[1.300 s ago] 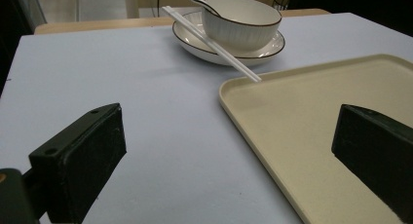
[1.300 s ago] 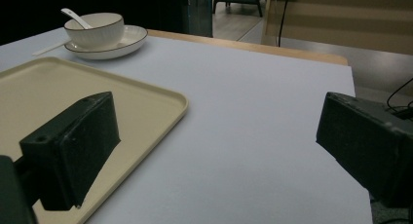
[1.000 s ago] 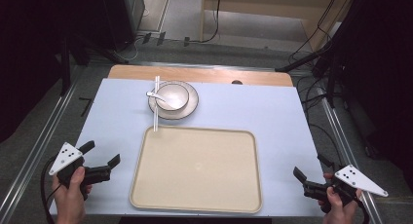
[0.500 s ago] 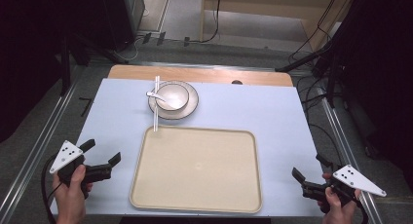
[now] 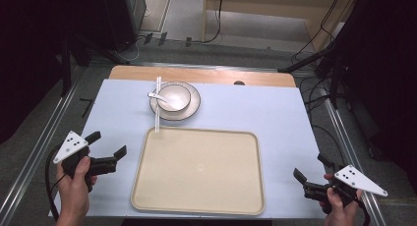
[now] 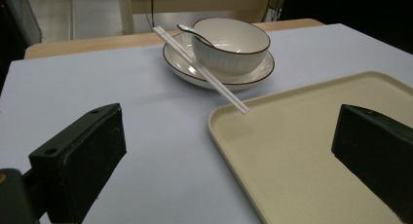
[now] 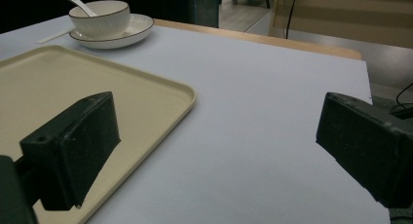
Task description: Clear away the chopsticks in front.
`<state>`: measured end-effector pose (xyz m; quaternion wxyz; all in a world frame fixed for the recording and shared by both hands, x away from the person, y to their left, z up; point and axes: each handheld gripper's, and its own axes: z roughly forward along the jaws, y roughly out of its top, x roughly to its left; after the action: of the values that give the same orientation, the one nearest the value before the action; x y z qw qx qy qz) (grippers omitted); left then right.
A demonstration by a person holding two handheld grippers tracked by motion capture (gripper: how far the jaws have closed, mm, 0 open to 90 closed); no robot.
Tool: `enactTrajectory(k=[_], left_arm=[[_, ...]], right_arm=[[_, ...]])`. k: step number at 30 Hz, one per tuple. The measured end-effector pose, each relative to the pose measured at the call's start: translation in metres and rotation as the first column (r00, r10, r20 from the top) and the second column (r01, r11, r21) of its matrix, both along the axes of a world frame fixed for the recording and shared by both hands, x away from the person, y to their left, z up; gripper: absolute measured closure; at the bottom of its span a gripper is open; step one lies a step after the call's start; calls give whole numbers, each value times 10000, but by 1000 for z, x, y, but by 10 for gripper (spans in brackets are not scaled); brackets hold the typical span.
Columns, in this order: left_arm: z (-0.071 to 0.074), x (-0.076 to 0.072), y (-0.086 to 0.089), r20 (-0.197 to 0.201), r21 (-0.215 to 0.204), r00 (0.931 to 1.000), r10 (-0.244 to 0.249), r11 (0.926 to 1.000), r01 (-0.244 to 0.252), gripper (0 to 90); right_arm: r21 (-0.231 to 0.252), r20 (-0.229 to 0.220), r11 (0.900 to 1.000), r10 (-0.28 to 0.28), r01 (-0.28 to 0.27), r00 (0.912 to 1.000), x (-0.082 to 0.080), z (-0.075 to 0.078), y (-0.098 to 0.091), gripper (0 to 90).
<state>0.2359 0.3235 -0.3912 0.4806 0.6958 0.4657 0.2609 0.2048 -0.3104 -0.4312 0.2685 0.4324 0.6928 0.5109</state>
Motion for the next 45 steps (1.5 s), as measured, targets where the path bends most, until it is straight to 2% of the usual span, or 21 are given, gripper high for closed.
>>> enactTrajectory(k=[13,22,29,35,44,45], left_arm=[[21,30,-7,26,-57,9999,-143,9999,143,0],[31,57,-14,-156,-99,9992,-368,9993,366,0],[29,77,-19,-462,-122,9978,-479,9988,474,0],[27,92,-23,-565,-144,9964,-634,9979,627,0],[28,115,-30,-932,56,9942,-533,9985,541,0],[28,117,-31,-993,-20,9939,-485,9988,486,6]], right_arm=[[-9,-96,9999,109,-109,9999,1,-2,-1,21],[-23,-73,9999,159,-159,9998,2,-3,-1,25],[-121,-76,9996,236,-237,9997,3,-2,1,26],[-102,-70,9996,273,-274,9996,3,-2,4,28],[-198,-48,9994,273,-274,9996,1,-1,5,30],[-187,-41,9995,268,-269,9996,1,-1,5,31]])
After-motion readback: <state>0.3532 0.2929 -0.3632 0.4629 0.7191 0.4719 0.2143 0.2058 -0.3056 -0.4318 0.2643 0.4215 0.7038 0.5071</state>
